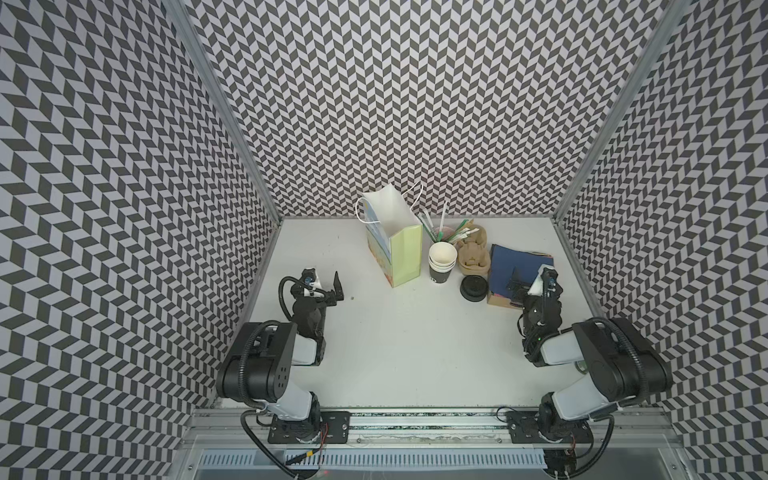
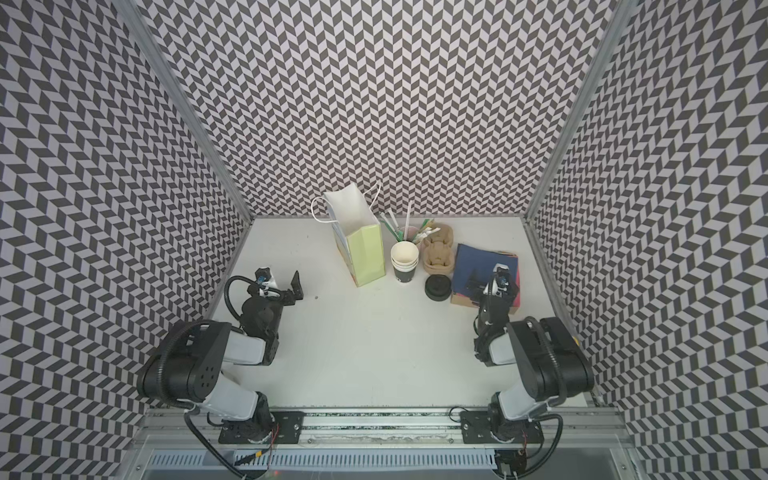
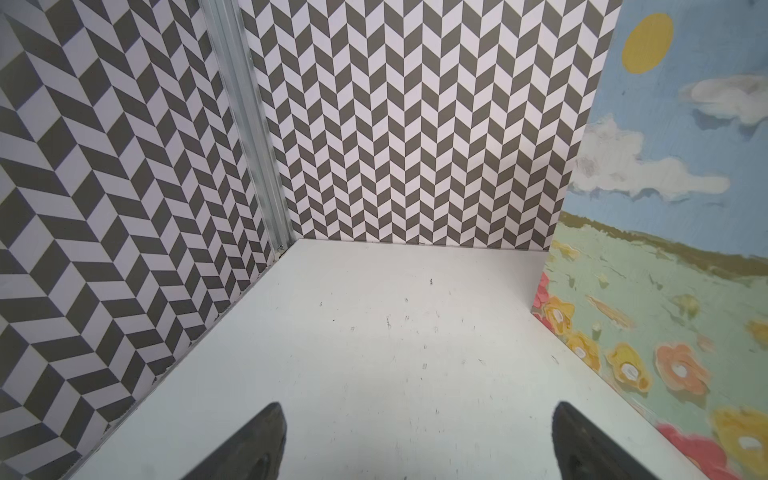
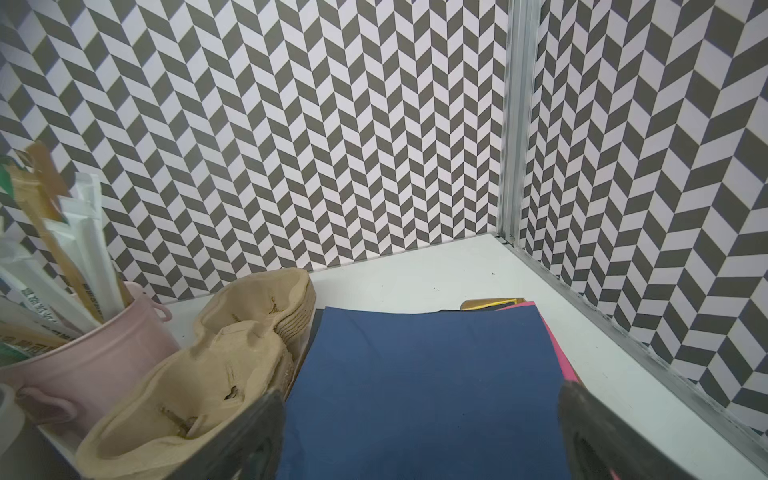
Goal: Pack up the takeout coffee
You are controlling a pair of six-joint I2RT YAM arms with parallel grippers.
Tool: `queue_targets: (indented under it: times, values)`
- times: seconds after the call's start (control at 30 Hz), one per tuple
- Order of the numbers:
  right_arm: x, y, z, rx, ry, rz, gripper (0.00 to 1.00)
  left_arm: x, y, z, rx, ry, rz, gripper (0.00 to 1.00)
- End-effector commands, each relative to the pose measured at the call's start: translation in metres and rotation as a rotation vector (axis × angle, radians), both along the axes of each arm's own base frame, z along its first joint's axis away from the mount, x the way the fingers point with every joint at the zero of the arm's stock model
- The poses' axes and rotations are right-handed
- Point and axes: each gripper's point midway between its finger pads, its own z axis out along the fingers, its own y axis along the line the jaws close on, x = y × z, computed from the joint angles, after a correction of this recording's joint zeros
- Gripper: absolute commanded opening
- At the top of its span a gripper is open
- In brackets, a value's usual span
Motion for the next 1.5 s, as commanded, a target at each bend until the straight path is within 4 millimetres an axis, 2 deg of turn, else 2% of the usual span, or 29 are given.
queue_targets:
  times: [0.0,1.17,1.23,1.3,1.4,1.47]
  values:
    - [-0.001,-0.002,0.011,-0.013,-0.048,-0.002,0.99,0.001,0.000,0.004,0.008,-0.013,0.005,1.00]
    - [-0.001,-0.002,0.012,-0.014,-0.052,-0.001,0.99,0.002,0.000,0.004,0.008,-0.012,0.004,1.00]
    - [-0.009,0.000,0.006,-0.029,-0.038,0.014,0.99,0.002,0.000,0.004,0.006,-0.012,0.001,1.00]
    - [-0.007,0.008,0.014,-0.055,-0.021,0.041,0.99,0.002,0.001,0.004,0.004,-0.012,-0.001,1.00]
    - [0.008,0.018,0.036,-0.079,0.020,0.080,0.99,0.001,-0.002,0.011,0.010,-0.033,-0.014,1.00]
    - [0.010,0.019,0.053,-0.005,0.020,0.067,0.99,0.003,-0.003,0.015,0.012,-0.014,-0.011,1.00]
